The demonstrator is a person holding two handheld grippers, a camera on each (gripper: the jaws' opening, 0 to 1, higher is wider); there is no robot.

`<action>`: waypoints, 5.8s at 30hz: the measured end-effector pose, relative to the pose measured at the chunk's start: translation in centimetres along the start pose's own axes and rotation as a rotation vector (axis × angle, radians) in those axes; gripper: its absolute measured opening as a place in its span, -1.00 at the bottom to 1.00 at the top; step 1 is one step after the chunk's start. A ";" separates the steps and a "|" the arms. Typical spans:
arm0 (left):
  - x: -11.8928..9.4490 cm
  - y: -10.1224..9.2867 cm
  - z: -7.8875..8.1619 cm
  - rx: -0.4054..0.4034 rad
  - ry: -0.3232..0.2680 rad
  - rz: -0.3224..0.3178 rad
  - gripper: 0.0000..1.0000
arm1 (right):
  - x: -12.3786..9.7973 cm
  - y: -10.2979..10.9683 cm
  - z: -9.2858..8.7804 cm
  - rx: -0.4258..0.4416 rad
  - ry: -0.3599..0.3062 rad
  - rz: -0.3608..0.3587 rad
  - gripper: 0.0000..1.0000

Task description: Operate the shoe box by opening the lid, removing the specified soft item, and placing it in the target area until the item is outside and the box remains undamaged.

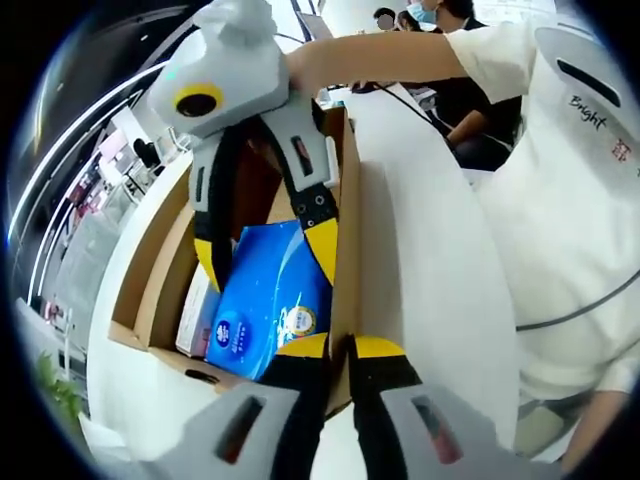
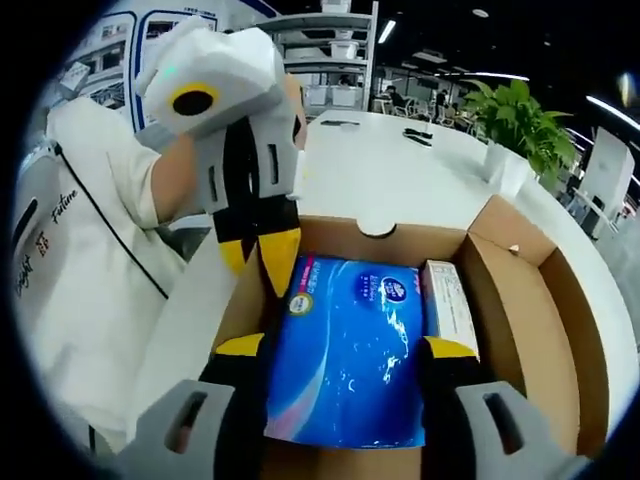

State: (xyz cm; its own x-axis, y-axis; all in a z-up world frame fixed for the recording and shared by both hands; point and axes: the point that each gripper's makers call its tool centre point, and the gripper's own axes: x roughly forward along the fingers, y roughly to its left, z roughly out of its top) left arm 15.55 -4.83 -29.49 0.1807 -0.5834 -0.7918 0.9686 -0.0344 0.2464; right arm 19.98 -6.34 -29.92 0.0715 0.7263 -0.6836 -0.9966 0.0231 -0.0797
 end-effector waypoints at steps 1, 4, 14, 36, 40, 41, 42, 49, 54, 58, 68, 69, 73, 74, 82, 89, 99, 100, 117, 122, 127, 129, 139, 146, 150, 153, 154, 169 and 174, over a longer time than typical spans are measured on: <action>0.0 0.0 0.0 0.000 0.000 0.000 -0.87 | 0.0 0.0 0.0 0.002 0.000 0.001 0.26; 0.0 0.0 0.0 -0.001 0.001 0.000 -0.87 | 0.2 -0.1 0.0 0.000 0.018 0.000 0.27; 0.0 0.0 0.0 -0.002 0.002 0.001 -0.87 | 0.6 -0.3 -0.1 -0.011 0.095 -0.006 0.25; 0.0 0.0 -0.1 -0.006 -0.003 0.005 -0.87 | -1.3 0.4 -1.7 -0.023 0.099 0.009 0.18; 0.0 0.0 -0.1 -0.007 -0.002 0.004 -0.87 | -1.7 0.4 -2.1 -0.027 0.098 0.012 0.18; 0.0 0.0 -0.1 -0.007 -0.002 0.004 -0.87 | -1.9 0.4 -2.3 -0.028 0.098 0.014 0.18; 0.0 0.0 -0.1 -0.007 -0.002 0.003 -0.87 | -2.0 0.4 -2.5 -0.028 0.100 0.015 0.18; 0.0 0.1 -0.1 -0.008 0.000 0.003 -0.87 | -3.3 0.6 -3.7 -0.048 0.130 0.033 0.18; 0.0 0.1 -0.1 -0.009 0.005 0.001 -0.87 | -4.1 0.6 -4.4 -0.043 0.144 0.031 0.17; 0.0 0.1 -0.1 -0.010 0.006 -0.001 -0.87 | -4.4 0.5 -4.8 -0.036 0.168 0.031 0.17; 0.0 0.0 -0.1 -0.010 0.006 -0.001 -0.87 | -5.9 -0.1 -6.3 -0.036 0.229 0.018 0.17; 0.0 0.0 -0.1 -0.010 0.005 0.000 -0.87 | -6.0 -0.1 -6.4 -0.035 0.232 0.017 0.17; 0.0 0.0 -0.1 -0.009 0.005 0.001 -0.87 | -6.6 -0.3 -7.1 -0.036 0.245 0.016 0.17; 0.0 0.0 -0.1 -0.008 0.005 0.002 -0.87 | -6.8 -0.3 -7.3 -0.038 0.256 0.015 0.17; 0.0 0.0 -0.1 -0.005 0.003 0.006 -0.86 | -8.2 -0.5 -8.8 -0.039 0.351 0.009 0.18; 0.0 0.0 -0.1 -0.004 0.002 0.007 -0.86 | -9.1 -0.9 -9.9 -0.029 0.416 -0.007 0.18; 0.0 0.0 -0.1 -0.004 0.001 0.008 -0.86 | -9.2 -1.0 -10.2 -0.021 0.450 -0.018 0.18; 0.0 0.0 -0.1 -0.004 0.001 0.008 -0.86 | -9.2 -1.0 -10.3 -0.022 0.463 -0.018 0.19; 0.0 0.0 0.0 0.000 0.002 0.010 -0.86 | -7.6 -1.1 -10.9 0.010 0.612 -0.002 0.35; 0.0 0.0 0.0 -0.001 0.002 0.011 -0.86 | -6.8 -0.8 -11.7 0.058 0.661 0.000 0.41; 0.0 0.0 0.0 -0.001 0.003 0.011 -0.86 | -6.5 -1.0 -12.4 0.066 0.679 -0.003 0.48; 0.0 0.0 0.0 -0.001 0.001 0.012 -0.86 | -6.0 -1.0 -12.8 0.071 0.682 -0.004 0.54; 0.0 0.1 0.0 0.001 0.003 0.013 -0.85 | -5.8 -1.4 -13.1 0.102 0.696 0.035 0.62; 0.0 0.1 0.0 0.000 0.006 0.011 -0.86 | -5.9 -1.2 -13.0 0.103 0.691 0.027 0.59; 0.0 0.1 0.0 0.002 0.006 0.009 -0.86 | -6.0 -0.8 -12.8 0.105 0.698 0.026 0.48; 0.0 0.0 0.0 0.001 0.009 0.009 -0.86 | -6.0 -0.6 -12.7 0.089 0.693 0.035 0.44; 0.0 0.1 0.0 0.001 0.009 0.009 -0.86 | -6.0 -0.4 -12.7 0.088 0.691 0.036 0.44; 0.0 0.1 0.0 0.001 -0.002 0.014 -0.86 | -6.6 -1.2 -11.6 0.037 0.644 0.042 0.40; 0.0 0.1 0.0 -0.002 -0.004 0.011 -0.86 | -6.9 -1.7 -9.8 0.009 0.612 0.039 0.40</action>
State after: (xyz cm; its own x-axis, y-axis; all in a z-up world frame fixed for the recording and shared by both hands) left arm 15.61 -4.84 -29.48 0.1910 -0.5867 -0.7870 0.9669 -0.0259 0.2539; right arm 21.60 -18.08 -32.18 0.0434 0.2002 -0.9788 -0.9991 0.0117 -0.0419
